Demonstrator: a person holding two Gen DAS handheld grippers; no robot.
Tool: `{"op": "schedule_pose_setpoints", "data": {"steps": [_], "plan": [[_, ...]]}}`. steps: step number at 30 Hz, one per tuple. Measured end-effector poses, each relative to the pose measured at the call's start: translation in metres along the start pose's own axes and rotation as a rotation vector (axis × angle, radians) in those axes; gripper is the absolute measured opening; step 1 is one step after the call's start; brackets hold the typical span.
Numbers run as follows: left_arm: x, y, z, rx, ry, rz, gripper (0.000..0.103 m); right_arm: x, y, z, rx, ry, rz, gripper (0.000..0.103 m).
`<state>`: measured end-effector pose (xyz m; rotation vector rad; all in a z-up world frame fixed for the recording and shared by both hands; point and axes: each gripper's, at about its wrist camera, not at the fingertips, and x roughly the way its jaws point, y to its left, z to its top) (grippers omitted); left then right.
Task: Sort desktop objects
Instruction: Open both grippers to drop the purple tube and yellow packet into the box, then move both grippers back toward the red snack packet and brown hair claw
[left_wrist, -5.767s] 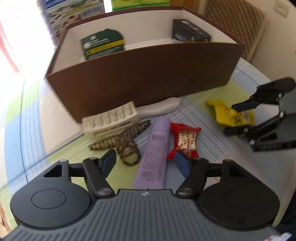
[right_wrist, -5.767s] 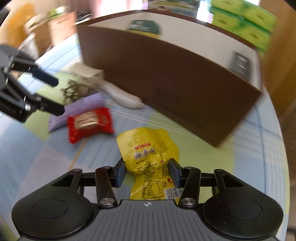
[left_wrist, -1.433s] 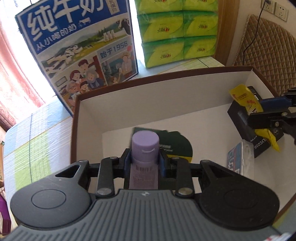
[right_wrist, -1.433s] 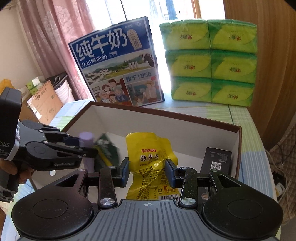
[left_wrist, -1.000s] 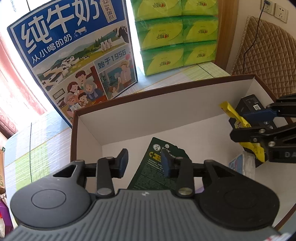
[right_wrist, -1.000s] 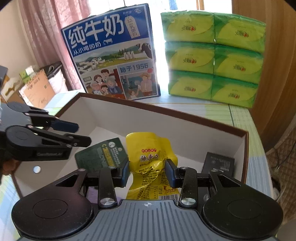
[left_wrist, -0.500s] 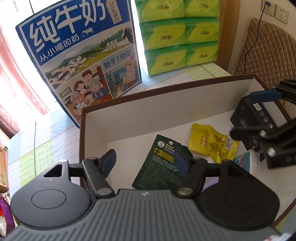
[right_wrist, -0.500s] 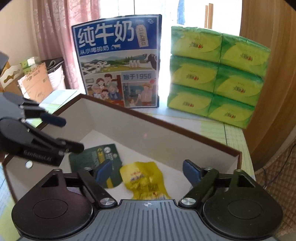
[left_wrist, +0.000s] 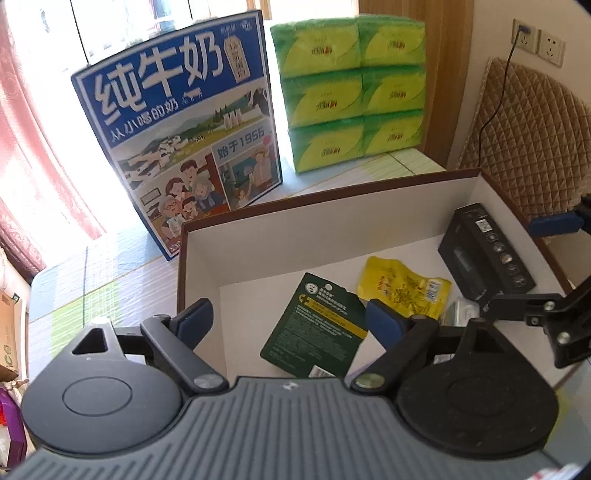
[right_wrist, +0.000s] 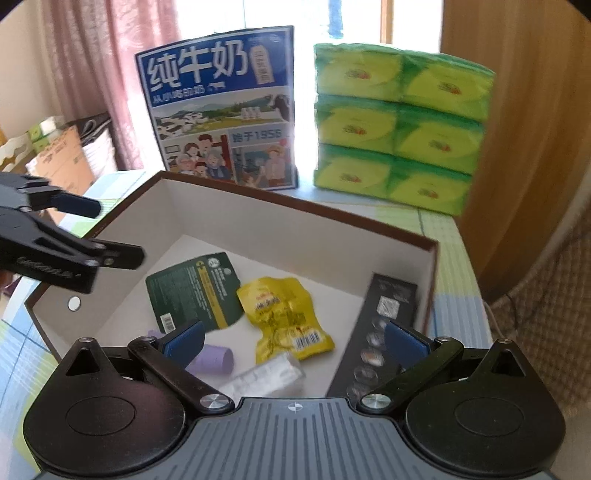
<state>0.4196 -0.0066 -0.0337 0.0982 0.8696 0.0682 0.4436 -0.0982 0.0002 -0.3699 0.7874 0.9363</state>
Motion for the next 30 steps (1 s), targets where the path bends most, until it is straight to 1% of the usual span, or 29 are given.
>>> {"op": "schedule_pose_setpoints", "data": {"steps": [5, 8, 12, 16, 21, 26, 30], "plan": [[-0.023, -0.005, -0.010, -0.020, -0.008, -0.002, 0.089, -0.014, 0.001, -0.008, 0.058, 0.005, -0.042, 0.101], [-0.041, -0.005, -0.018, -0.047, -0.030, -0.004, 0.091, -0.026, 0.004, -0.012, 0.094, -0.001, -0.055, 0.101], [-0.062, -0.003, -0.027, -0.096, -0.061, 0.012, 0.091, -0.042, 0.013, -0.018, 0.120, -0.007, -0.054, 0.101], [-0.082, -0.004, -0.036, -0.112, -0.085, 0.032, 0.091, -0.056, 0.026, -0.022, 0.126, -0.011, -0.073, 0.101], [-0.105, -0.005, -0.049, -0.133, -0.095, 0.036, 0.091, -0.073, 0.040, -0.028, 0.142, -0.022, -0.067, 0.101], [-0.123, -0.008, -0.064, -0.129, -0.100, 0.048, 0.091, -0.088, 0.052, -0.034, 0.148, -0.038, -0.051, 0.101], [-0.137, -0.005, -0.076, -0.146, -0.105, 0.050, 0.091, -0.100, 0.063, -0.038, 0.133, -0.052, -0.047, 0.101]]}}
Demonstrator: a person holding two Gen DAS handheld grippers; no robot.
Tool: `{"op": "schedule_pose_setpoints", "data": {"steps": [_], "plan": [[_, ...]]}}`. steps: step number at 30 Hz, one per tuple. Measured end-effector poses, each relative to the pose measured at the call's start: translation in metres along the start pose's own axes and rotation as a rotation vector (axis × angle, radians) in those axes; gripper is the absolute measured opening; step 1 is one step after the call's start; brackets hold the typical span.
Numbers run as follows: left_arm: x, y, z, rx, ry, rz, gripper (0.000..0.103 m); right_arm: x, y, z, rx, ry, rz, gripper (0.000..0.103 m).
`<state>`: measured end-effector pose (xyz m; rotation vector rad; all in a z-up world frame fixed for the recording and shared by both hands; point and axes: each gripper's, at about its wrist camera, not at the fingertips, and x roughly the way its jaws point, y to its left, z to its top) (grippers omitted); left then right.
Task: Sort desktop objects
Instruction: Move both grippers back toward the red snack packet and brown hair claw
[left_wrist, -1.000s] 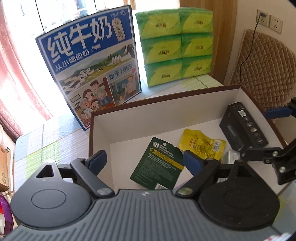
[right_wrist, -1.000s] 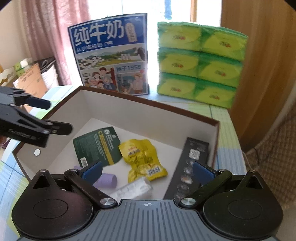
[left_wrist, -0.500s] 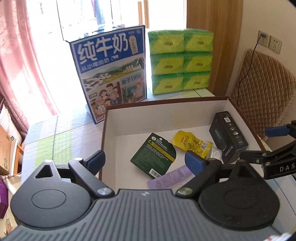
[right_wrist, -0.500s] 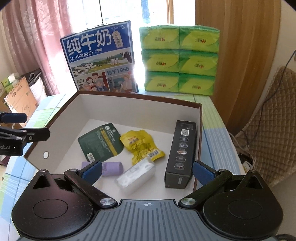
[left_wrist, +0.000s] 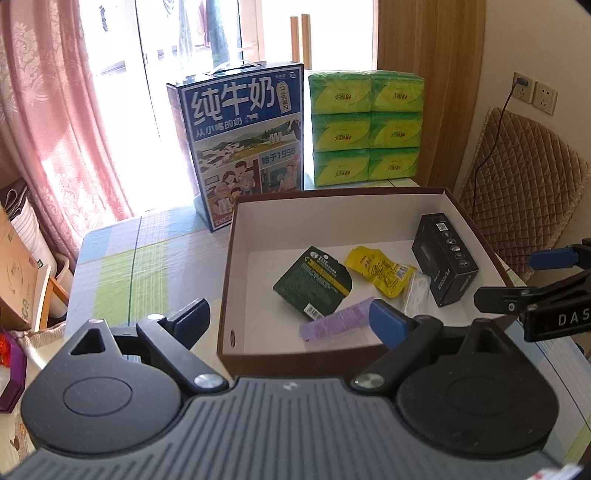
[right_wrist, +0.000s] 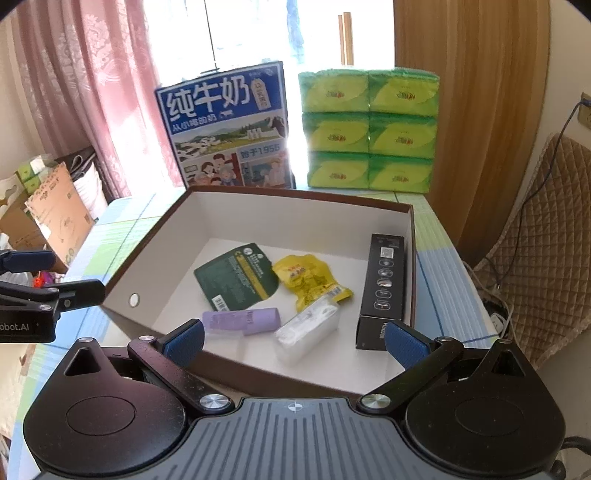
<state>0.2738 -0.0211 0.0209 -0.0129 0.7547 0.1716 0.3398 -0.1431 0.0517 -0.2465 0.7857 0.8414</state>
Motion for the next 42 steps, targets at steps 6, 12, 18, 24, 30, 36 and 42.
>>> {"op": "schedule_pose_setpoints", "data": {"steps": [6, 12, 18, 24, 30, 36, 42], "plan": [[-0.018, 0.006, -0.011, -0.017, -0.012, 0.001, 0.091, -0.014, 0.011, -0.009, -0.025, -0.022, 0.013, 0.101], [-0.031, 0.009, -0.025, -0.019, -0.012, 0.002, 0.094, -0.026, 0.017, -0.018, -0.032, -0.047, 0.010, 0.101], [-0.042, 0.012, -0.041, -0.031, -0.007, -0.006, 0.094, -0.031, 0.013, -0.033, 0.013, -0.026, 0.025, 0.101], [-0.049, 0.015, -0.059, -0.033, 0.017, -0.016, 0.094, -0.033, 0.013, -0.053, 0.041, 0.018, 0.025, 0.101], [-0.051, 0.017, -0.079, -0.043, 0.065, -0.031, 0.094, -0.030, 0.012, -0.074, 0.079, 0.071, 0.035, 0.101], [-0.050, 0.017, -0.100, -0.058, 0.111, -0.039, 0.094, -0.027, 0.015, -0.090, 0.099, 0.117, 0.050, 0.101], [-0.048, 0.013, -0.117, -0.044, 0.139, -0.026, 0.094, -0.021, 0.024, -0.101, 0.091, 0.151, 0.059, 0.101]]}}
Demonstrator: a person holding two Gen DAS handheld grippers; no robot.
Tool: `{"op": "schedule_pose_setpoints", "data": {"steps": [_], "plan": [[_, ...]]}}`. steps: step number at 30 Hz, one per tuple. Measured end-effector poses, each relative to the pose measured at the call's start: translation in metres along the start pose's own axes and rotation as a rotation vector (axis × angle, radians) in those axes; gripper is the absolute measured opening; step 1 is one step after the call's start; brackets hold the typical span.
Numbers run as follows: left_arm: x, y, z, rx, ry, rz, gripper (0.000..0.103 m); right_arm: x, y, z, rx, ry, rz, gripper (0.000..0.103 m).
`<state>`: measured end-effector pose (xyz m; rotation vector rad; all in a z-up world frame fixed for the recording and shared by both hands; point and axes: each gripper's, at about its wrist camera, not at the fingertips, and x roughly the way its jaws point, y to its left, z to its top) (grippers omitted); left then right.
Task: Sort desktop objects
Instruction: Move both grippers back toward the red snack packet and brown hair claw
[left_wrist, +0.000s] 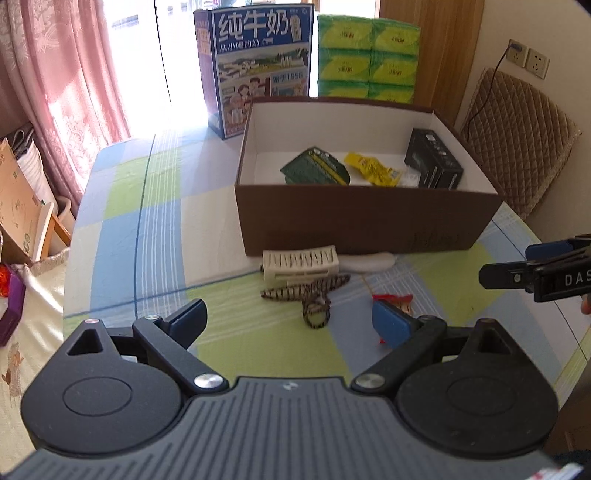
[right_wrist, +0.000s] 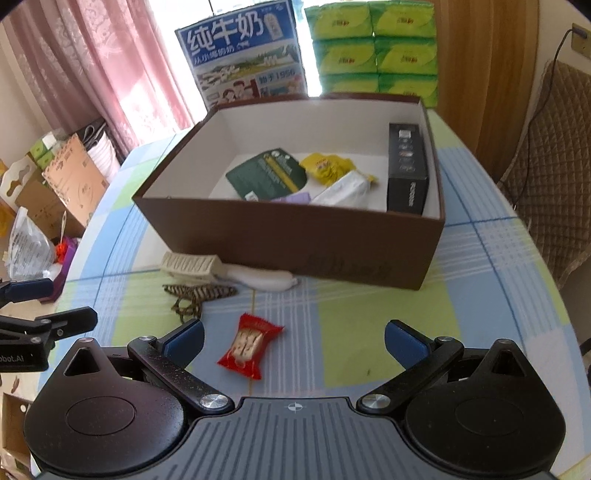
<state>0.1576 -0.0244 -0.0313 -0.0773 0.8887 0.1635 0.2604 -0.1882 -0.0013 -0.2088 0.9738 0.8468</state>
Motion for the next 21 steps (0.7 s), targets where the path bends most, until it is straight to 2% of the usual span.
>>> {"op": "schedule_pose_setpoints", "data": {"steps": [21], "plan": [[0.032, 0.001, -0.024, -0.024, 0.102, -0.009, 0.094, 0.044, 0.011, -0.028, 0.009, 0.117, -0.013, 0.101]]}}
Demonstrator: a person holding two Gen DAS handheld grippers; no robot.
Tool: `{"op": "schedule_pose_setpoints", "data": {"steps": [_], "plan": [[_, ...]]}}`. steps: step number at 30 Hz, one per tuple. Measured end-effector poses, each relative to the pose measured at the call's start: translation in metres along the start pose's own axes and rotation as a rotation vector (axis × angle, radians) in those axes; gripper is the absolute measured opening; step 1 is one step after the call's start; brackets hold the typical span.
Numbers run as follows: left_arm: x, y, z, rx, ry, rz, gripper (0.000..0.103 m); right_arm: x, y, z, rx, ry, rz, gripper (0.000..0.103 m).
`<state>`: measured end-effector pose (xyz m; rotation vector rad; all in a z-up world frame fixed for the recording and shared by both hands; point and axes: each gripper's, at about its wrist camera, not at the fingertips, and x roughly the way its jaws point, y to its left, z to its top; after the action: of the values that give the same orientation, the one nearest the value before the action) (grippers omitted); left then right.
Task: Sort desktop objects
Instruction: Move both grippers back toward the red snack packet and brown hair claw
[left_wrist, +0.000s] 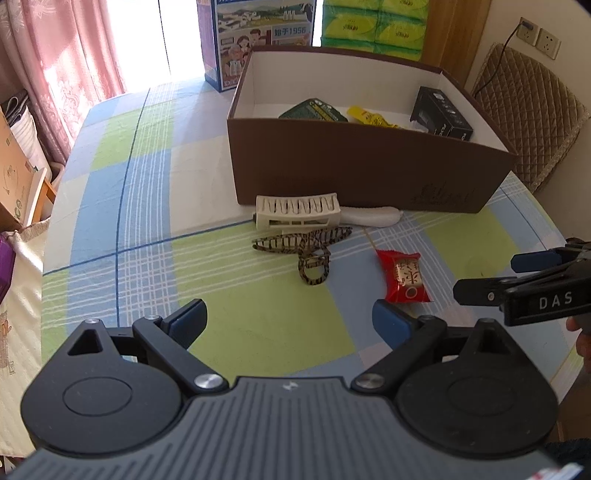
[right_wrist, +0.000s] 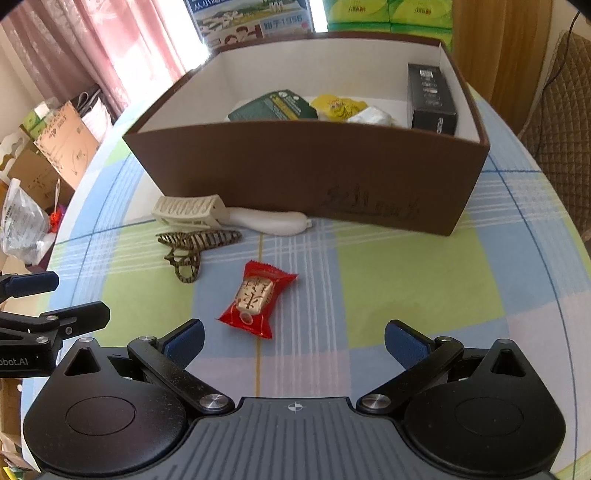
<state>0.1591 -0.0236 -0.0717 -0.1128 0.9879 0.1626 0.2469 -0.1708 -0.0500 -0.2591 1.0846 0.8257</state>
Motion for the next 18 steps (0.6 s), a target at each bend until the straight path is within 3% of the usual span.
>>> {"op": "schedule_pose_setpoints", "data": {"steps": [12, 18], "plan": [[0.027, 0.003, 0.001, -0.009, 0.035, 0.014, 0.094, 0.025, 0.007, 0.000, 0.007, -0.008, -0.017, 0.100], [0.038, 0.006, 0.004, -0.010, 0.046, 0.019, 0.094, 0.039, 0.009, 0.005, 0.007, 0.002, -0.013, 0.078]]}}
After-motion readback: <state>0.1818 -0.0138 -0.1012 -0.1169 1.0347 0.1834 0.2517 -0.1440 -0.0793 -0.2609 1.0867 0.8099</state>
